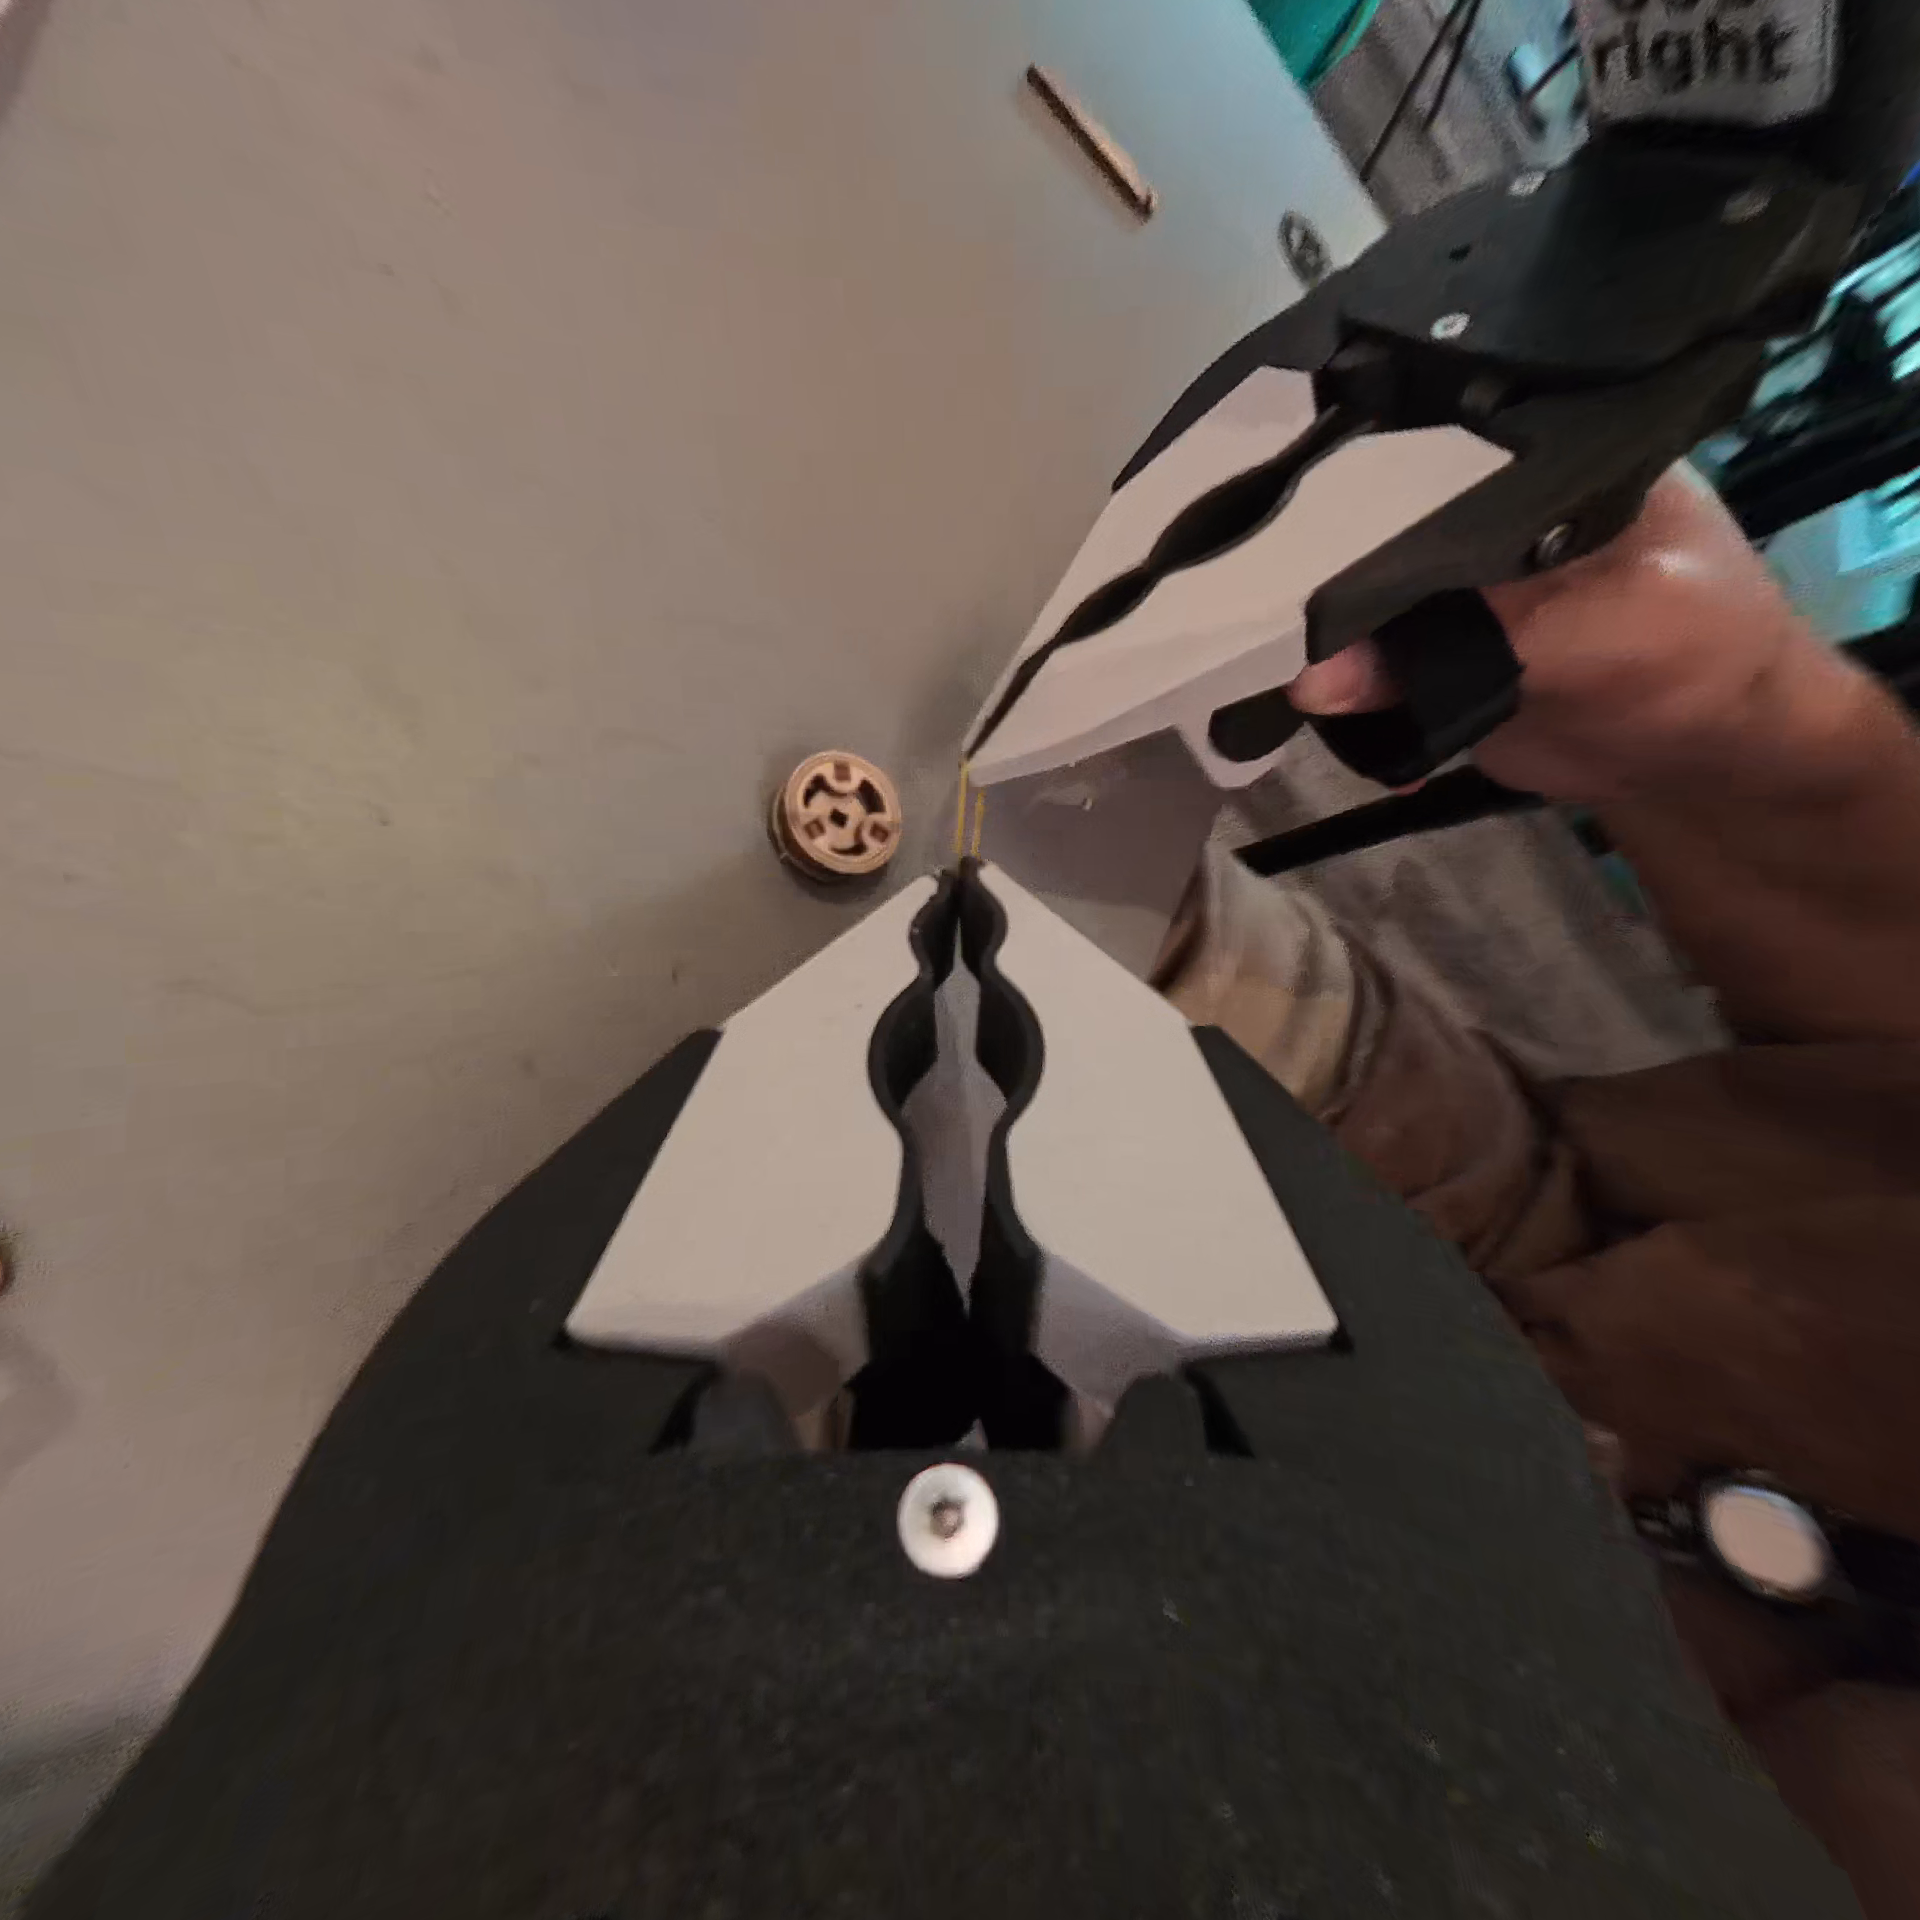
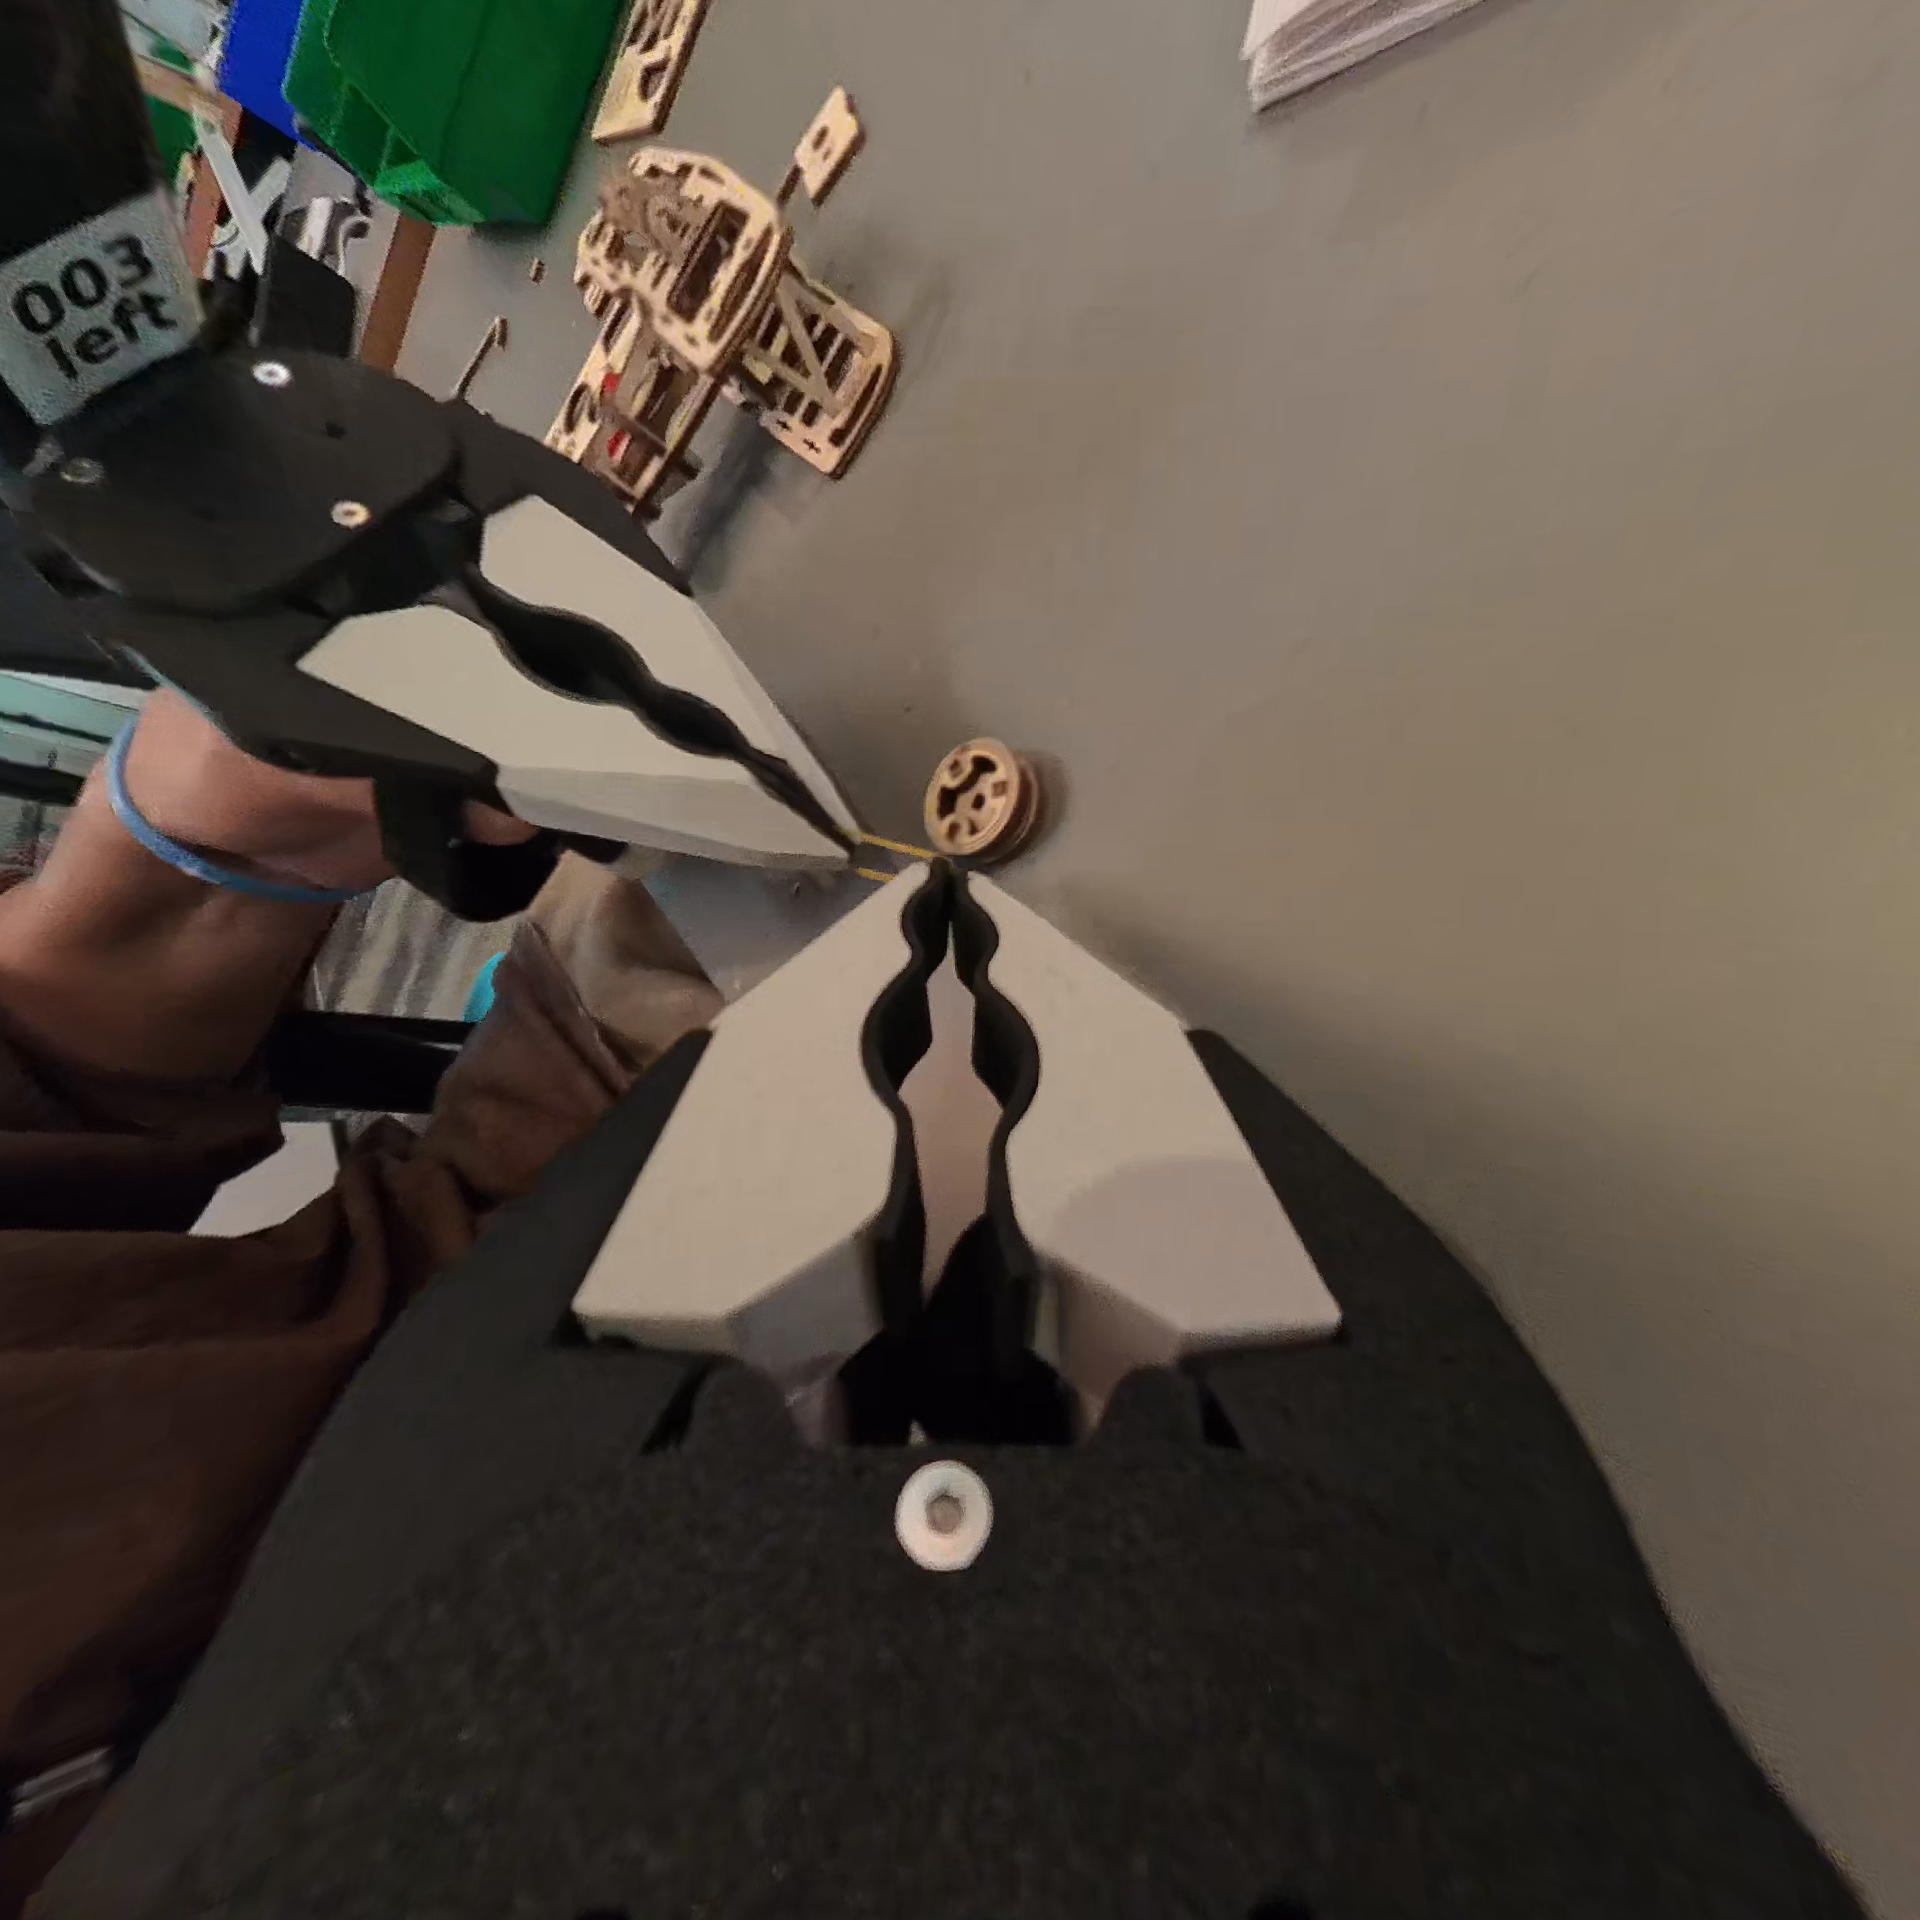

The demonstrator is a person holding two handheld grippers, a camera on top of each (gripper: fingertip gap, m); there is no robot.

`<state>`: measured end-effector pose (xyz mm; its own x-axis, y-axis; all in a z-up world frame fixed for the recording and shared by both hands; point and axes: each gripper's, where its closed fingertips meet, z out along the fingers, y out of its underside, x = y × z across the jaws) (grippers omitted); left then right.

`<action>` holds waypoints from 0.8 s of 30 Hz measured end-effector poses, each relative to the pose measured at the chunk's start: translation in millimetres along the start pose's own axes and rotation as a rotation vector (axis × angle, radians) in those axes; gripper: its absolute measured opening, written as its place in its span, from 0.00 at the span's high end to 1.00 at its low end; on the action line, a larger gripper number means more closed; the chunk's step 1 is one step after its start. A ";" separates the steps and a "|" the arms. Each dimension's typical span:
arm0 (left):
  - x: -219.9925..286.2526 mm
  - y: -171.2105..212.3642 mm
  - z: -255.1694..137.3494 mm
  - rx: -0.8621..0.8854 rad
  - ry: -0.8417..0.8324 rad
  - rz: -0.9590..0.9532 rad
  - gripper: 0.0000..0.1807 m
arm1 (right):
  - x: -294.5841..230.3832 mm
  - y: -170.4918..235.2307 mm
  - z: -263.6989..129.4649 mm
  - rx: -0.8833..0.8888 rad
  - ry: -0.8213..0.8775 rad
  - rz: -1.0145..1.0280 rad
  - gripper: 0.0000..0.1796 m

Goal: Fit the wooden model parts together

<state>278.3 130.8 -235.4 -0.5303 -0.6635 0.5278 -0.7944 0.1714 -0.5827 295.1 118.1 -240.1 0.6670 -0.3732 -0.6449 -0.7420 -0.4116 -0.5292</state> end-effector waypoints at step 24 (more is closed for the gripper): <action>-28.9 3.3 -6.3 -0.514 -0.060 -0.139 1.00 | 11.4 -3.7 10.8 -0.412 -0.014 0.203 1.00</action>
<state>289.1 155.1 -248.7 -0.4042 -0.7429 0.5336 -0.9063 0.4041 -0.1240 304.8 124.3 -251.5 0.5076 -0.4701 -0.7220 -0.7669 -0.6285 -0.1300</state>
